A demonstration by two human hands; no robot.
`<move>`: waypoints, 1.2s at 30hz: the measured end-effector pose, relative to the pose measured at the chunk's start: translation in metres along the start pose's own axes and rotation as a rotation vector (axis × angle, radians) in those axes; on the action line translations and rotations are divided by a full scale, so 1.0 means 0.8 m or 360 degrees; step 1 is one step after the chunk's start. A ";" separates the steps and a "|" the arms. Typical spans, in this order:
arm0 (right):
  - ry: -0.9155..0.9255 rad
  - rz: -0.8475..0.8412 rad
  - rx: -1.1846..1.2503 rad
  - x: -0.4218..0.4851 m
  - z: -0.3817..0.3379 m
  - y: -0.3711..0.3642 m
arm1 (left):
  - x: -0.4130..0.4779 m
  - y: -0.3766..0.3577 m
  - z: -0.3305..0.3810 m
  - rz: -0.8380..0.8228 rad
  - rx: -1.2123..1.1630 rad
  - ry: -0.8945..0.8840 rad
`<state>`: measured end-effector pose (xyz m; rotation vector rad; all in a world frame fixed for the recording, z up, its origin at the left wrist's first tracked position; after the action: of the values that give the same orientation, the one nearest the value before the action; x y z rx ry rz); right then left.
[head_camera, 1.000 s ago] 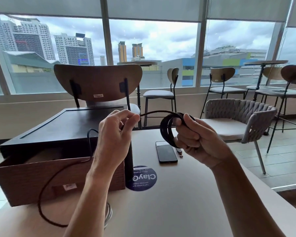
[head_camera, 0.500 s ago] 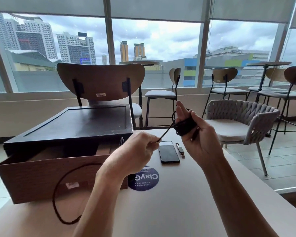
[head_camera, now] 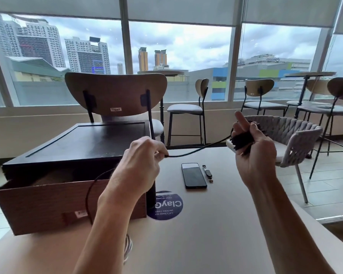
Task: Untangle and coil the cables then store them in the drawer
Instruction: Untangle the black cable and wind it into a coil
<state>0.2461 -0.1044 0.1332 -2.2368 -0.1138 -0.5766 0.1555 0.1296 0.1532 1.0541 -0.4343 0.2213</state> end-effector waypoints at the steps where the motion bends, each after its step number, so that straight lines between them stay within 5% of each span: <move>1: 0.0042 -0.0006 -0.0114 0.000 0.002 -0.003 | -0.001 -0.004 0.002 -0.0115 0.0010 -0.0006; 6: 0.0187 -0.0151 -0.0679 -0.002 0.012 -0.016 | -0.010 0.003 0.018 -0.0331 -0.0183 -0.0178; 13: 0.0095 -0.0658 -0.1423 -0.022 0.041 -0.039 | -0.014 0.033 0.038 -0.0027 -0.0675 -0.0350; 22: -0.0667 -0.1242 -0.1036 -0.050 0.066 -0.056 | -0.018 0.062 0.003 0.0723 -0.0375 -0.0058; 29: -0.0570 -0.1470 -0.0968 -0.056 0.048 -0.058 | -0.010 0.044 -0.029 0.0461 -0.0294 0.0072; 36: -0.0443 -0.1215 -0.0759 -0.047 0.043 -0.060 | 0.004 0.011 -0.033 0.0209 -0.0258 0.0007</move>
<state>0.2121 -0.0433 0.1302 -2.7017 -1.1081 -0.7330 0.1610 0.1569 0.1506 0.8671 -0.5097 0.3000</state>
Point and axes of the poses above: each hand's wrist, its own x-axis towards the middle knuckle, its own y-axis out of the back of the hand, z = x × y, the point moved 5 cm from there along x, towards the middle knuckle, and after that the axes turned 8 degrees about -z, right-handed, at the moved point
